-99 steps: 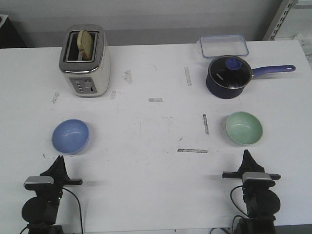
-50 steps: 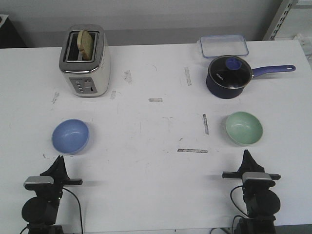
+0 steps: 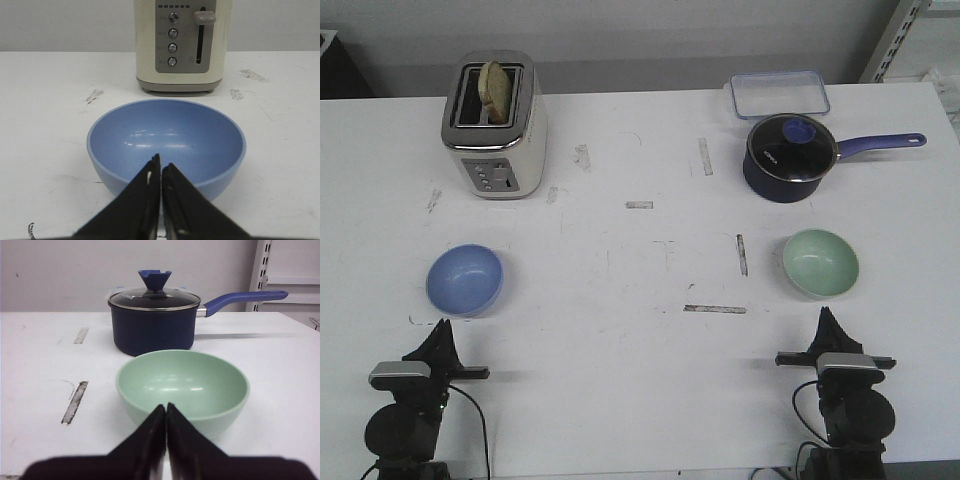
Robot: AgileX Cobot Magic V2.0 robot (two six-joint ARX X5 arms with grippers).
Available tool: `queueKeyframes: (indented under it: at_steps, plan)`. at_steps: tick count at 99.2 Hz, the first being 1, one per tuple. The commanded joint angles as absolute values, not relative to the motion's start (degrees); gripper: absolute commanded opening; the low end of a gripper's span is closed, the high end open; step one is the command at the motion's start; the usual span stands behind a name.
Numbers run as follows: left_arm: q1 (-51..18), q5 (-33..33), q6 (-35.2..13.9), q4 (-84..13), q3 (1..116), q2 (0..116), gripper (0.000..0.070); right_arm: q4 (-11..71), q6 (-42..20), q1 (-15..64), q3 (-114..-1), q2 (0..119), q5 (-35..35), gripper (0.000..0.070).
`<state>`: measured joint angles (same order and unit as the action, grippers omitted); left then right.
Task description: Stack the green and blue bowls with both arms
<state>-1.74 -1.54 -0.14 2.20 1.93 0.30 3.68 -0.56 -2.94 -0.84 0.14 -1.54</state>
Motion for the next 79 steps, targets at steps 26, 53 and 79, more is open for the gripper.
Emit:
queueKeyframes:
  at_steps: [26,53,79]
  plan:
    - [-1.67,-1.50,-0.51,2.85,0.69,0.19,0.0001,-0.93,-1.54,-2.98,-0.73,0.08,-2.48,0.0000]
    - [-1.67,-1.50,-0.51,2.85,0.69,0.19,0.0001,-11.64,-0.16,-2.98,-9.61,1.15,-6.63,0.0000]
    - [-1.67,-1.50,-0.51,2.90,0.69,0.19,0.0001,3.40,0.08,-2.98,-34.50,19.44,-6.50,0.0000]
